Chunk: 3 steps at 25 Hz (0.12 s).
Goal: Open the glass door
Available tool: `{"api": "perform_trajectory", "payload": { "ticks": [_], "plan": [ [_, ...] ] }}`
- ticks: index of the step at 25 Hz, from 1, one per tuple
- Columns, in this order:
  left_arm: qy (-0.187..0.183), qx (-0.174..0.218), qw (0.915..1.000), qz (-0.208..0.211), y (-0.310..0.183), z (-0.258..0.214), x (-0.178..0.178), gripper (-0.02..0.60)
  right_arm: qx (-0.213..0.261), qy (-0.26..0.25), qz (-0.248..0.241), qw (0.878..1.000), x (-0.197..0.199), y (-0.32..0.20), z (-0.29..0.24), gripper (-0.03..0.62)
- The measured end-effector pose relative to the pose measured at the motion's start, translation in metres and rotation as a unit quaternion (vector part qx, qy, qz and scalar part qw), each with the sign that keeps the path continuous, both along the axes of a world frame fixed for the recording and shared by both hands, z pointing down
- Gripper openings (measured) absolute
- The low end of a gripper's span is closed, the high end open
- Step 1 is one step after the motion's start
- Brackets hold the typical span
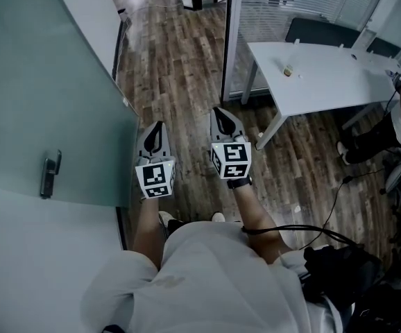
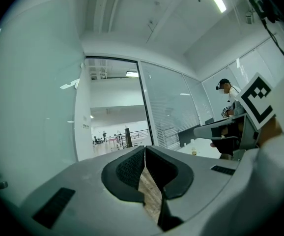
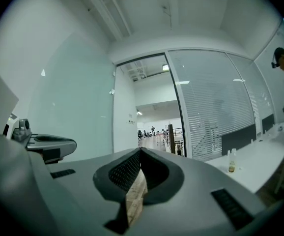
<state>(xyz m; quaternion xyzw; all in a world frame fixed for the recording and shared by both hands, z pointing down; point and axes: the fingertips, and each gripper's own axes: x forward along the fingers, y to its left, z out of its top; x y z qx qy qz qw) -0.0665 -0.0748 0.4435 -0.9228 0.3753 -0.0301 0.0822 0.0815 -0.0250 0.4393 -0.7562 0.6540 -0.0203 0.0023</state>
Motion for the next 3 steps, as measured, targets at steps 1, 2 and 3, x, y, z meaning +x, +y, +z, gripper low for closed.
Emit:
{"api": "perform_trajectory", "payload": {
  "ticks": [1, 2, 3],
  "plan": [
    [-0.001, -0.002, 1.0000, -0.005, -0.0012, 0.0007, -0.0025, 0.011, -0.001, -0.002, -0.001, 1.000, 0.0007, -0.0014, 0.0002, 0.004],
    [-0.003, -0.004, 1.0000, -0.008, -0.0018, 0.0009, -0.0042, 0.011, -0.002, -0.005, -0.001, 1.000, 0.0018, -0.0025, 0.0004, 0.005],
    [-0.004, -0.005, 0.9999, -0.011, -0.0021, 0.0008, -0.0055, 0.011, -0.003, -0.007, -0.002, 1.000, 0.0031, -0.0036, 0.0007, 0.005]
  ]
}}
